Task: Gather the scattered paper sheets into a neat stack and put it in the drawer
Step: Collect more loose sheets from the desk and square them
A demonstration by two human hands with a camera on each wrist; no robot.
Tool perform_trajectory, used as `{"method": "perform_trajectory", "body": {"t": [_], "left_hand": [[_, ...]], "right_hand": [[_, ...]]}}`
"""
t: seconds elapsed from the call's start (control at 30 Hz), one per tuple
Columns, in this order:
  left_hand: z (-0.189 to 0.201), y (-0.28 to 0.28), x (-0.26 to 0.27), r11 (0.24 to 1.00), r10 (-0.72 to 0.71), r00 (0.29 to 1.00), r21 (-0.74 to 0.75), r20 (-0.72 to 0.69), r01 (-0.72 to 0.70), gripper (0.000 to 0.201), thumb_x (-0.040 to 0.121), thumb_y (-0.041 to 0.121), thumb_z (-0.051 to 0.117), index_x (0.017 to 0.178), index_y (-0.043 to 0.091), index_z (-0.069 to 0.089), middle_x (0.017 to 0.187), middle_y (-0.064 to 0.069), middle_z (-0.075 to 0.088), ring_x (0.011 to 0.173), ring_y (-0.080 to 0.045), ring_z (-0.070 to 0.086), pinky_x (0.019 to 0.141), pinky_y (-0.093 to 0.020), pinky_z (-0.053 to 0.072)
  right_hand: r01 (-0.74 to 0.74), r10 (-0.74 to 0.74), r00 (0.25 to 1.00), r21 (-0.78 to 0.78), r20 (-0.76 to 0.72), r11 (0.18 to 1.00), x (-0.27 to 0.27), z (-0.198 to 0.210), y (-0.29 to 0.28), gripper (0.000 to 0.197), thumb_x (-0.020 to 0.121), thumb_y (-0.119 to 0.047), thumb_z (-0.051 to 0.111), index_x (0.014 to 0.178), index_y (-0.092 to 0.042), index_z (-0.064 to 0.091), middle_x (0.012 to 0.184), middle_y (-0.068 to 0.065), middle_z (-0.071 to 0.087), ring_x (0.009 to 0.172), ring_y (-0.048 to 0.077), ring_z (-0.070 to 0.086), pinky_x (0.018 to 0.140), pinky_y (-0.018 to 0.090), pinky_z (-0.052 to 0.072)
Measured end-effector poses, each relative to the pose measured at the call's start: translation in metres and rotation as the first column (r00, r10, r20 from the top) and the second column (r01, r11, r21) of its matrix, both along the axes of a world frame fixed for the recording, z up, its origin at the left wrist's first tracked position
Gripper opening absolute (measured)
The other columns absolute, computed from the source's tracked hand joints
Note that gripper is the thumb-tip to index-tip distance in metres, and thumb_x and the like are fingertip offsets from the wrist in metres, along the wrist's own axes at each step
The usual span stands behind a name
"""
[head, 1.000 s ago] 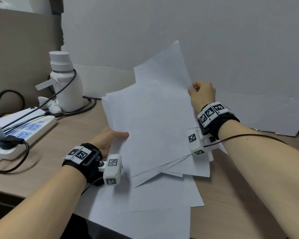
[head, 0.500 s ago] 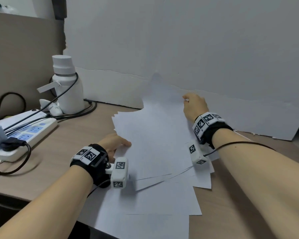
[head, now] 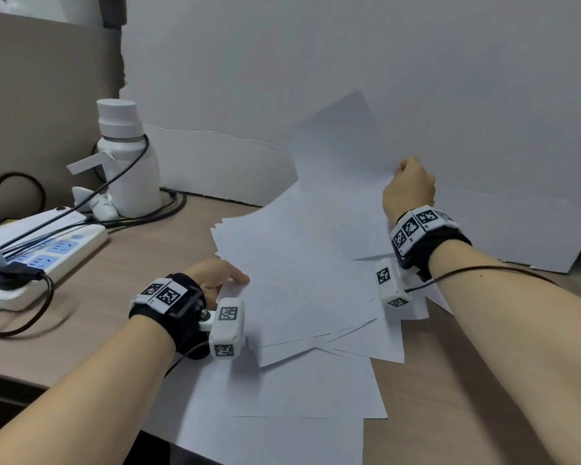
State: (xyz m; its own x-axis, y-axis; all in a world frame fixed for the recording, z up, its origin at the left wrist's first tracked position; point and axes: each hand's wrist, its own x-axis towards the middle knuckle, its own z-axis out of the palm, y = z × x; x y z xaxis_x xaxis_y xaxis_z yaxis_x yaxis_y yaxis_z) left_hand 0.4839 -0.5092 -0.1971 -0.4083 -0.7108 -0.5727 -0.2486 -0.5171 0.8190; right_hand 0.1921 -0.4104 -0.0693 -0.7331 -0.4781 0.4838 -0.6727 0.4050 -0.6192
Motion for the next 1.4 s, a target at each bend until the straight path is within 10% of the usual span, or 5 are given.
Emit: {"method": "perform_trajectory", "body": {"t": [0.53,0.8,1.2,1.33,1.4], "left_hand": [[0.012,0.011,0.003,0.998,0.031,0.985,-0.054,0.170,-0.022,0.016,0.095,-0.007,0.056,0.109,-0.005,0.051,0.091,-0.023,0.062,0.072,-0.038,0.063,0.051,-0.048,0.058],[-0.019,-0.036,0.015,0.996,0.056,0.977,-0.085,0.206,-0.039,0.044,0.075,0.002,0.075,0.113,-0.009,0.056,0.103,-0.029,0.066,0.098,-0.045,0.066,0.101,-0.065,0.044],[0.026,0.010,0.001,0.952,0.045,0.968,-0.304,0.248,0.034,0.028,0.096,0.000,0.060,0.121,-0.010,0.054,0.097,-0.026,0.066,0.069,-0.034,0.058,0.050,-0.033,0.051],[0.021,0.002,0.003,0.983,-0.001,0.984,-0.180,0.176,0.033,0.034,0.093,0.005,0.061,0.123,-0.010,0.055,0.095,-0.026,0.070,0.083,-0.041,0.069,0.090,-0.057,0.054],[0.017,0.001,0.003,0.990,-0.020,0.993,-0.136,0.118,0.036,0.030,0.096,0.004,0.057,0.123,-0.009,0.055,0.093,-0.026,0.071,0.075,-0.039,0.071,0.081,-0.057,0.058]], "right_hand": [[-0.011,0.002,1.000,-0.530,-0.018,0.848,-0.007,0.077,0.040,0.020,0.100,-0.005,0.031,0.099,-0.017,0.047,0.091,0.001,0.054,0.073,0.016,0.048,0.053,0.010,0.033],[0.094,-0.047,0.994,-0.532,0.101,0.842,-0.010,0.086,0.051,0.029,0.101,-0.004,0.031,0.115,-0.009,0.056,0.098,0.002,0.052,0.083,0.019,0.050,0.061,0.015,0.032],[0.086,-0.029,0.992,-0.479,0.127,0.873,-0.004,0.088,0.074,0.031,0.099,-0.004,0.034,0.121,-0.007,0.056,0.106,0.007,0.059,0.087,0.020,0.053,0.068,0.020,0.037],[0.052,0.009,0.982,-0.312,0.190,0.949,0.005,0.052,0.061,0.031,0.097,-0.004,0.036,0.116,-0.007,0.060,0.119,0.015,0.063,0.095,0.031,0.056,0.072,0.023,0.034],[0.001,0.052,0.966,-0.206,0.253,0.979,0.013,0.023,0.047,0.028,0.094,-0.001,0.039,0.109,-0.008,0.062,0.117,0.016,0.064,0.090,0.031,0.054,0.073,0.023,0.035]]}}
